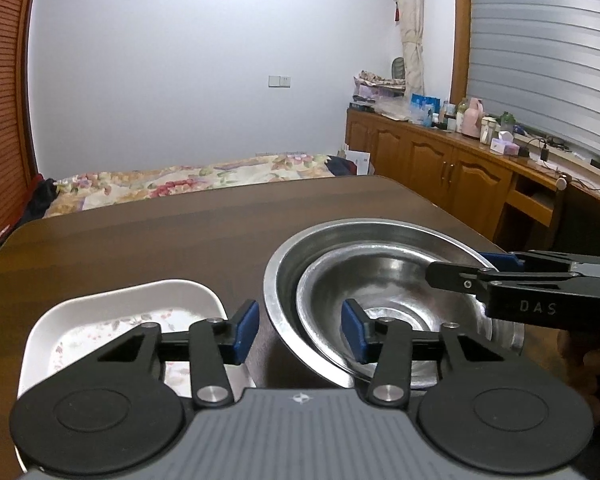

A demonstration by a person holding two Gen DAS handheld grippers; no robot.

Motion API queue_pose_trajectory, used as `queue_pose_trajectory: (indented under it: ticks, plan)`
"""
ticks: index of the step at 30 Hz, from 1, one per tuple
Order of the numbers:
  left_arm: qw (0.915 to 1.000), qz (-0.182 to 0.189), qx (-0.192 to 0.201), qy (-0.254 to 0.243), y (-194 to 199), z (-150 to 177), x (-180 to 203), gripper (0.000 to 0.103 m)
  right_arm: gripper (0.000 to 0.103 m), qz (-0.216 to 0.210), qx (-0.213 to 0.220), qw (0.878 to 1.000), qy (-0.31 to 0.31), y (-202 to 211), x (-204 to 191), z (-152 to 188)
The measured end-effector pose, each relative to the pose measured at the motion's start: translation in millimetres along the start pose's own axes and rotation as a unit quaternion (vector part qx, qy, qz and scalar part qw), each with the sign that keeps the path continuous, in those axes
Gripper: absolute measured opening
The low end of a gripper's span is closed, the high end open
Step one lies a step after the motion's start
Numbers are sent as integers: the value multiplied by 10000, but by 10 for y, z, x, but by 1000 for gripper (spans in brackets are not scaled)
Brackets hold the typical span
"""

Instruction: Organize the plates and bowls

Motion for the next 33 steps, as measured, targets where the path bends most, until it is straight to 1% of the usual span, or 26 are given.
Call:
queue_pose_trajectory:
  ticks: [5,12,16,19,22,23,24,27,33]
  plan:
    - [10000,22,-5,15,-6,11,7,44,54,-83,-24,10000,26,-4,-45,41]
    - [10000,36,-25,58,-25,4,13,43,53,-259,-101,9995,-142,-44,-9,42]
    - [9999,69,-88,52,-49,20,-2,42,51,-274,-112,9994,-196,-41,2,46]
    - [9999,90,-138,45,-66,40,3,40,48,-316,-157,9991,-251,-55,15,46]
    - [9998,97,-136,83,-67,45,-10,37,43,-325,-218,9989,-254,-75,6,55]
    - [9998,96,-130,105,-62,47,-17,36,38,-339,-235,9988,-267,-81,5,58]
    - [9998,100,-122,135,-57,47,-25,35,36,-347,-256,9987,-284,-89,9,62]
    - [9998,116,-111,68,-37,61,-2,34,30,-335,-244,9984,-375,-87,31,61]
    - [9999,153,25,10,63,15,32,33,29,-397,-160,9974,-580,-45,59,28]
Point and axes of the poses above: each gripper's, at about its wrist camera, not at the fingertips, and y roughly against the way its jaws point, x to its right, z to its underside, the point moved 3 cm from there along -y, roughly the way its jaws point, and after that the axes turned 15 degrees about z, right-handed, at the moved point
